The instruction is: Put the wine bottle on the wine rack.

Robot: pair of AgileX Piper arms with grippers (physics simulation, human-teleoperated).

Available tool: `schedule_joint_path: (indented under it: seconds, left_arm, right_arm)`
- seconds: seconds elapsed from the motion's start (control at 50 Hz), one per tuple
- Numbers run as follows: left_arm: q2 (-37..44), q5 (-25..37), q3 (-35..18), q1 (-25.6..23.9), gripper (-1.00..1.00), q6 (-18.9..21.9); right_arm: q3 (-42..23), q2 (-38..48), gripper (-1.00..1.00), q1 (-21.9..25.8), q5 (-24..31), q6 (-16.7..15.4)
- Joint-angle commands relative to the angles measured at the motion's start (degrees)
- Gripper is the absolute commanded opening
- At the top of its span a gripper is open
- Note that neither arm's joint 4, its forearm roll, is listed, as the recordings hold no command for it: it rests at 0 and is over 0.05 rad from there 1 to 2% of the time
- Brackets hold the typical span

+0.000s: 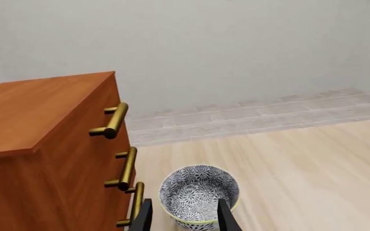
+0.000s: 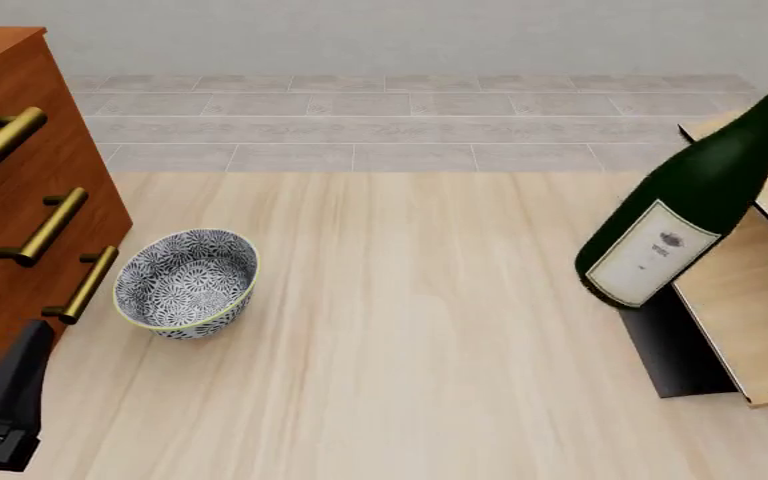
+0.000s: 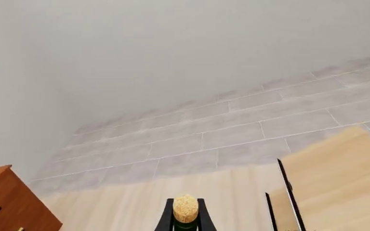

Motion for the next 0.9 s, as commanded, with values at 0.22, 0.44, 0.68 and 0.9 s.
schedule_joint_path:
  seconds: [0.22,0.44,0.68,0.9]
  left_arm:
    - [0.0,-0.6,0.6,-0.7,1.0,-0.3]
    - [0.0,-0.7,0.5,-0.7,1.0,-0.3]
    - [0.0,-0.7,0.8,-1.3,1.0,-0.4]
    - [0.0,-1.0,1.2,-1.3,1.0,-0.6]
  right_arm:
    - [-9.7,0.6,-1.0,-10.9,9.8,3.7]
    - [-10.2,0.4,-1.0,-16.1,11.2,4.2]
    - [-11.3,1.6,-1.0,-22.2,12.2,4.8]
    - [-15.0,3.5,-1.0,-25.5,14.0,4.6]
